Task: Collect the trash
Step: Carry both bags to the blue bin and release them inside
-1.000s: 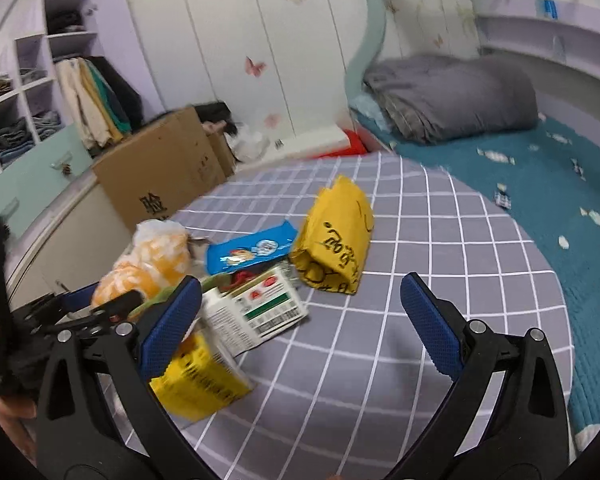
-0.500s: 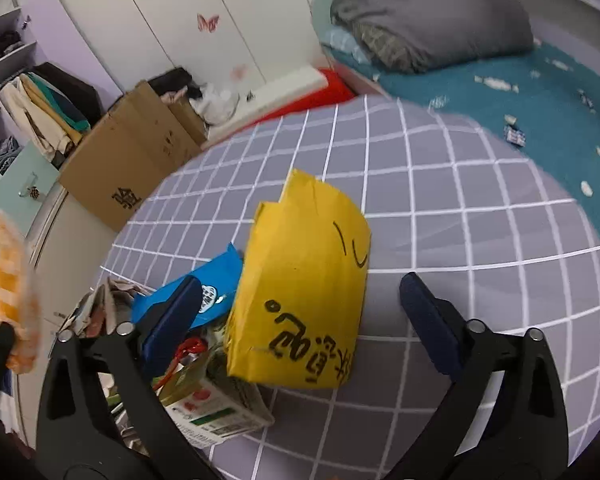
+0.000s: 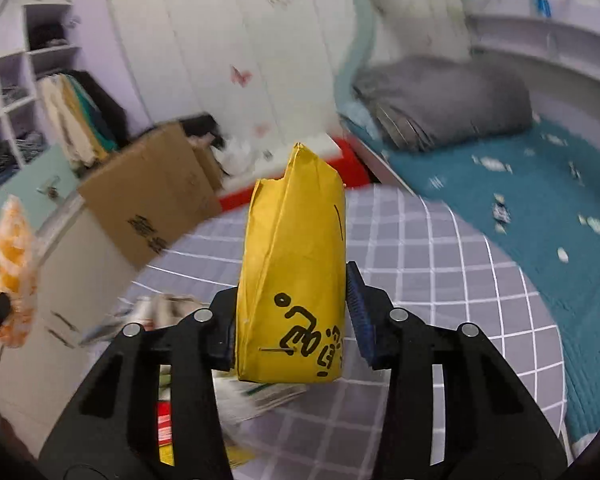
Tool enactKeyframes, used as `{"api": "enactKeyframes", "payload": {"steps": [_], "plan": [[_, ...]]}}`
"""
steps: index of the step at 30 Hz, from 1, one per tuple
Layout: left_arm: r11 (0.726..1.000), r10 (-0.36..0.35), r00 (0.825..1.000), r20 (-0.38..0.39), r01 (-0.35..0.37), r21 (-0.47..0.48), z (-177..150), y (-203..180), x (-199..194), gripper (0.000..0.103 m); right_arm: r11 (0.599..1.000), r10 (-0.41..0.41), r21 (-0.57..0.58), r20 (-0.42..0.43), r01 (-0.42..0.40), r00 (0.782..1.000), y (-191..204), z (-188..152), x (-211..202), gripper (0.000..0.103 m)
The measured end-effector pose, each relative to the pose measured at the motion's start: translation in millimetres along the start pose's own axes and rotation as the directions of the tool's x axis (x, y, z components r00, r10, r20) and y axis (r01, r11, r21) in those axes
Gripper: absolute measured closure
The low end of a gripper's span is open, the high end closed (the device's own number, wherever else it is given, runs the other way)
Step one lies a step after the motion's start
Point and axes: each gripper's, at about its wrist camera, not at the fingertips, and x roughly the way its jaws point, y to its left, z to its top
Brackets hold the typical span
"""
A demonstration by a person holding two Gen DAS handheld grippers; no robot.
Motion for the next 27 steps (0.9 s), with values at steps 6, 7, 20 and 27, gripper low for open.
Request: {"api": "enactKeyframes", "payload": {"steps": [6,7,20,27], "plan": [[0.997,0.044,0.999,0.032,-0.042,-0.060,-3.4,48.3,-42.0,0.061,0.970,0.224,-0.095,0.002,-0.223,0.975,79.4,-10.0,-42.5,0.059],[0.996,0.051,0.998,0.032,-0.048,-0.070,-5.4,58.5,-47.0,0.061,0.955,0.272,-0.119,-0.018,-0.272,0.962,100.4,-16.4,-45.6,0.059],[0.931,0.254,0.955,-0.153,-0.284,-0.230,-68.7,222.9,-53.8,0.061,0.806,0.429,-0.252,-0.375,-0.535,0.822,302.2,-134.6,21.1,0.058],[0.854,0.315,0.888,-0.334,-0.419,-0.309,-114.7,314.5,-12.4,0.061,0.808,0.361,-0.244,-0.513,-0.536,0.779,361.9,-195.2,93.1,0.058]]}}
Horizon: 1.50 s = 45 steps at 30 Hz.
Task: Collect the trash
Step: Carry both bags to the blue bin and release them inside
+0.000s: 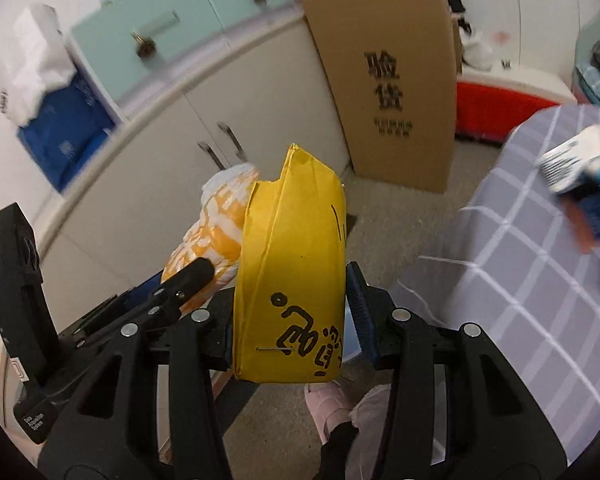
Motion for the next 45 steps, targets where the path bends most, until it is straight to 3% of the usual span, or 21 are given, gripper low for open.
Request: {"api": "enactKeyframes", "payload": {"steps": [3,5,6,9,11,22,29,32,34,38,45], "plan": [[0.999,0.025,0.999,-0.040,-0.026,-0.040,7.5,20.0,31.8,0.058,1.000,-0.019,0.003,-0.026,0.019,0.999,3.9,1.3,26.7,0.058],[0.997,0.041,0.997,-0.069,-0.045,-0.056,12.3,27.8,51.4,0.040,0.999,-0.033,0.008,-0.041,0.034,0.999,4.5,3.5,41.6,0.058],[0.997,0.049,0.996,-0.080,-0.055,-0.063,13.7,30.9,58.9,0.036,0.999,-0.041,0.008,-0.046,0.041,0.998,4.6,5.2,47.5,0.058],[0.991,0.091,0.988,-0.127,-0.102,-0.085,14.3,38.6,77.5,0.030,0.999,-0.036,0.022,-0.072,0.038,0.997,9.6,7.5,63.4,0.057],[0.989,0.083,0.988,-0.132,-0.097,-0.108,11.3,44.9,80.4,0.027,0.999,-0.038,0.017,-0.084,0.039,0.996,12.5,8.3,69.8,0.057],[0.980,0.105,0.992,-0.072,-0.116,-0.163,6.6,71.1,60.0,0.023,0.999,-0.034,0.010,-0.108,0.036,0.994,22.8,8.0,87.8,0.055],[0.960,0.164,0.986,-0.031,-0.167,-0.222,12.0,91.2,44.1,0.023,1.000,-0.016,-0.008,-0.098,0.015,0.995,33.9,13.2,94.7,0.055],[0.950,0.195,0.981,-0.018,-0.193,-0.246,16.0,99.2,39.2,0.023,1.000,0.017,-0.012,-0.089,-0.018,0.996,41.0,17.9,102.6,0.047],[0.940,0.224,0.975,-0.007,-0.218,-0.264,18.4,105.0,35.2,0.023,0.999,0.042,-0.026,-0.063,-0.044,0.997,46.2,21.3,107.1,0.019],[0.927,0.247,0.969,0.003,-0.235,-0.291,19.3,113.2,27.4,0.023,0.999,0.025,-0.036,-0.045,-0.026,0.999,50.7,23.1,108.9,0.019],[0.947,0.202,0.979,0.030,-0.187,-0.263,19.7,94.7,8.7,0.023,0.999,-0.047,-0.004,0.000,0.047,0.999,42.4,20.2,76.3,0.019]]}}
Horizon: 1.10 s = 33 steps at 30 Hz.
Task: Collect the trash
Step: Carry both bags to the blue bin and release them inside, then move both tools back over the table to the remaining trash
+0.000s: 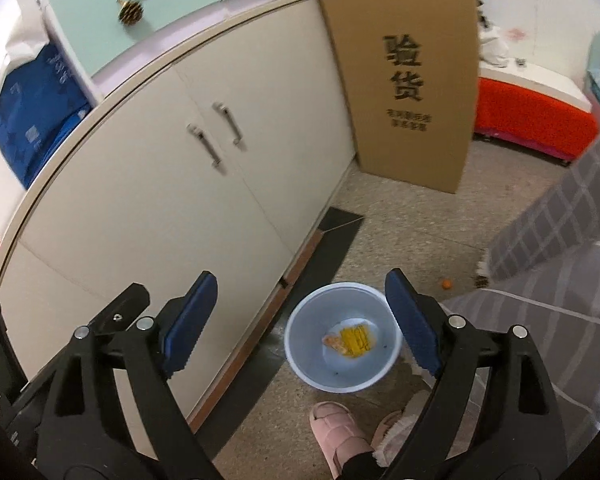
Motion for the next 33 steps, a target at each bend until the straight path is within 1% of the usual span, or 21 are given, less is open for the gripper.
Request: {"api": "enactKeyframes", "payload": {"steps": [2,8,12,17,19,23,25,26,27,28,29,30,31,32,33], "plan": [[1.000,-0.025,1.000,0.008,0.025,0.018,-0.9,-9.7,-11.3,0.023,1.000,-0.013,0.018,0.027,0.013,1.000,-4.7,0.3,-18.2,0.019],[0.993,-0.086,0.995,0.041,0.083,0.080,-6.6,-41.2,-46.7,0.022,0.999,-0.021,0.037,0.094,0.018,0.995,-17.2,1.0,-72.3,0.018],[0.981,-0.131,0.989,0.066,0.120,0.150,-15.0,-68.5,-77.2,0.021,0.999,-0.034,0.045,0.147,0.028,0.989,-30.5,1.3,-115.4,0.018],[0.952,-0.180,0.981,0.071,0.156,0.264,-29.5,-111.7,-107.0,0.021,0.996,-0.060,0.080,0.195,0.045,0.979,-59.1,1.9,-168.4,0.017],[0.930,-0.195,0.979,0.066,0.163,0.330,-37.9,-135.2,-118.1,0.021,0.995,-0.068,0.090,0.206,0.050,0.976,-73.3,2.0,-186.1,0.017],[0.866,-0.234,0.972,0.029,0.195,0.460,-56.8,-183.8,-129.9,0.021,0.989,-0.122,0.106,0.217,0.101,0.968,-108.0,1.9,-215.6,0.017],[0.818,-0.229,0.973,0.022,0.180,0.546,-69.3,-213.1,-132.0,0.021,0.983,-0.169,0.108,0.209,0.149,0.963,-129.6,2.1,-228.6,0.017],[0.795,-0.227,0.974,0.027,0.169,0.582,-74.8,-223.6,-133.0,0.021,0.977,-0.204,0.109,0.205,0.185,0.957,-143.0,2.7,-235.5,0.017],[0.749,-0.229,0.973,0.036,0.153,0.645,-84.7,-242.2,-134.3,0.021,0.969,-0.239,0.108,0.197,0.221,0.951,-153.8,2.9,-240.2,0.017],[0.720,-0.230,0.972,0.040,0.143,0.680,-90.7,-253.4,-134.1,0.019,0.964,-0.262,0.108,0.192,0.245,0.946,-163.3,3.1,-244.4,0.017],[0.697,-0.233,0.972,0.040,0.138,0.704,-95.8,-262.8,-134.1,0.019,0.957,-0.286,0.114,0.189,0.268,0.940,-175.1,2.9,-249.3,0.017],[0.658,-0.239,0.970,0.036,0.135,0.741,-104.3,-279.0,-133.1,0.019,0.951,-0.302,0.118,0.185,0.284,0.935,-183.8,2.4,-253.1,0.017],[0.640,-0.245,0.969,0.035,0.135,0.756,-108.7,-285.1,-132.5,0.019,0.945,-0.321,0.123,0.176,0.303,0.931,-195.8,2.2,-257.3,0.017],[0.606,-0.262,0.965,0.025,0.144,0.782,-115.7,-298.3,-130.9,0.019,0.941,-0.332,0.129,0.172,0.313,0.928,-206.1,1.3,-261.0,0.017],[0.587,-0.270,0.963,0.020,0.148,0.796,-120.1,-305.7,-130.2,0.019,0.934,-0.349,0.136,0.166,0.329,0.922,-217.3,0.8,-264.4,0.017]]}}
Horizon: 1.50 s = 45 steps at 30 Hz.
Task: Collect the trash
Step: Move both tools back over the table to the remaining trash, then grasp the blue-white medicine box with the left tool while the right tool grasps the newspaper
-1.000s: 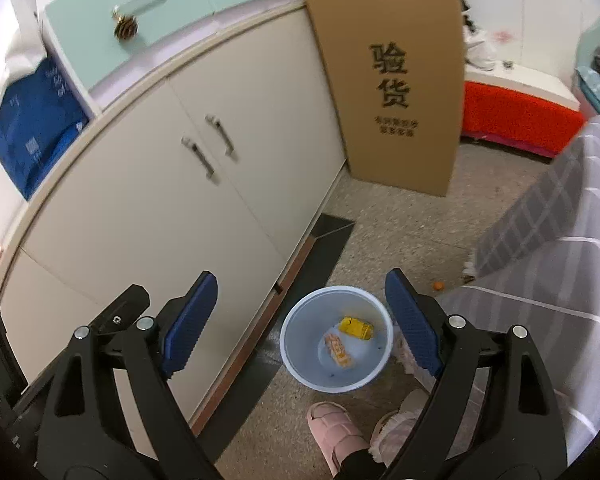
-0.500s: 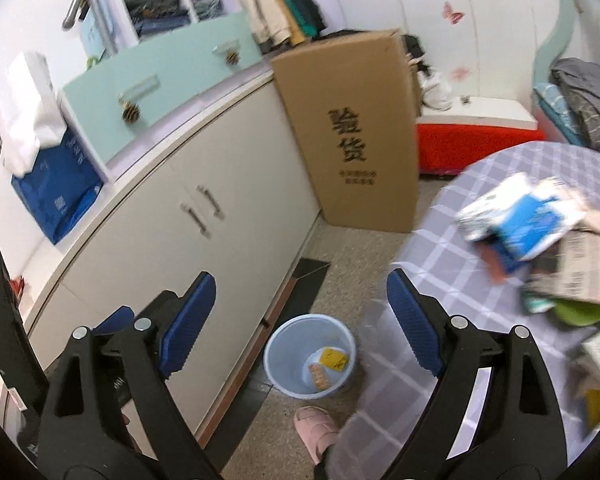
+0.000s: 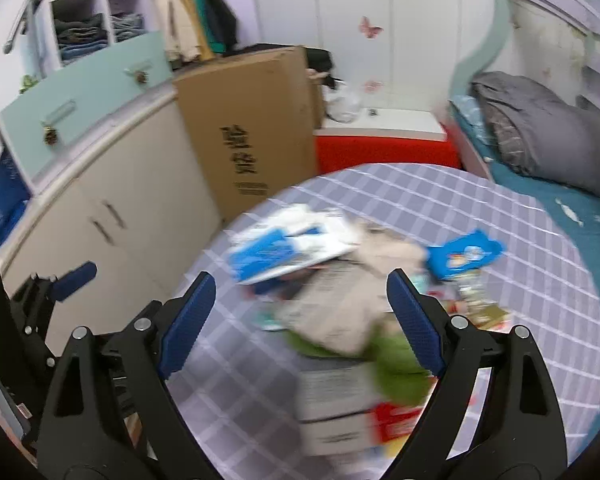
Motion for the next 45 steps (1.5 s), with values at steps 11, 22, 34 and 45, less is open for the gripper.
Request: {"api": "enactKeyframes", "payload": {"steps": [11,22,34,45], "plan": [[0.973,0.062,0.998,-0.020,-0.056,0.225,2.1,-32.6,63.8,0.019,0.995,-0.085,-0.047,-0.039,0.083,0.996,-38.8,2.8,24.7,0.017],[0.932,-0.027,0.993,0.119,-0.019,0.363,14.2,-48.9,82.5,0.029,0.996,-0.084,-0.047,-0.094,0.080,0.992,-48.8,19.7,61.1,0.017],[0.936,-0.141,0.981,0.137,0.087,0.340,27.8,-58.8,79.8,0.093,0.996,-0.003,-0.091,-0.217,-0.017,0.976,-36.1,35.4,97.5,0.017],[0.981,-0.165,0.975,0.152,0.146,0.124,38.2,-29.8,66.0,0.099,0.986,-0.033,-0.165,-0.344,-0.026,0.939,-16.3,32.2,135.0,0.064]]}}
